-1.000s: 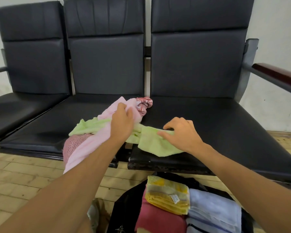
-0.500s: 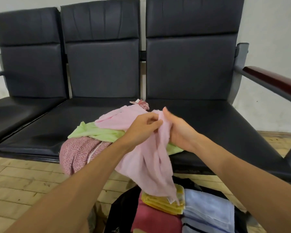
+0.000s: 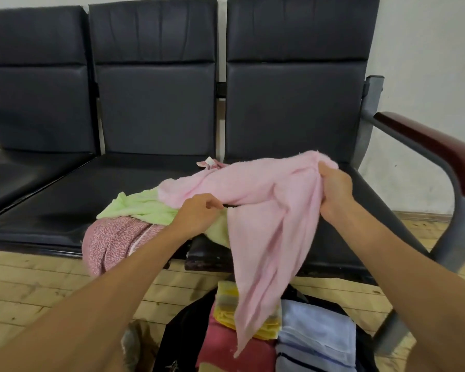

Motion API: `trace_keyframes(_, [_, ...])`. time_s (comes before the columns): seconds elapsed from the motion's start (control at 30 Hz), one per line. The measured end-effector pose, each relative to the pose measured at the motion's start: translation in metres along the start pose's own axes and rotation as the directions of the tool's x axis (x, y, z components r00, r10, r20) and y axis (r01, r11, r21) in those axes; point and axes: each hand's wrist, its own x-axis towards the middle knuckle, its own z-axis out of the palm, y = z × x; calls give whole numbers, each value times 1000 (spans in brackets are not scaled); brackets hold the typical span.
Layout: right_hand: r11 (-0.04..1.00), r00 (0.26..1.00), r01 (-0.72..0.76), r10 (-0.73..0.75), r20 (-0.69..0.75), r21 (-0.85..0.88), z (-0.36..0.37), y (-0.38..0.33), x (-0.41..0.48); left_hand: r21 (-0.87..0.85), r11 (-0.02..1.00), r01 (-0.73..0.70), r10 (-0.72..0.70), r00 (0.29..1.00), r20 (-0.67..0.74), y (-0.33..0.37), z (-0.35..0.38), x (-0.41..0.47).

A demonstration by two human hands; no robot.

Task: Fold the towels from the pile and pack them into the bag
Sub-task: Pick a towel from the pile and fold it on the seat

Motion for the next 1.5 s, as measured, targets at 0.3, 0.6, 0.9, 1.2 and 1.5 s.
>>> trace_keyframes(0.3, [15,817,486,-363,448,-874,-22,46,10,303,918,-254,148,932,332,-7,33,4])
trace_keyframes(0.6, [174,831,546,12,556,-820,-3,57,7,365,857,-363,262,918,297,-12,44,6])
trace_keyframes(0.9, [662,945,282,-317,82,-695,-45,25,14,591,777,-217,125,973,192,-26,35,14])
trace_keyframes(1.2, [757,992,20,-98,-82,-653,-73,15,13,668,730,-146,159,986,41,-9,38,13])
trace_keyframes(1.5, [704,997,49,7,76,-709,-87,12,3,227,837,-498,437,858,270,65,96,-16])
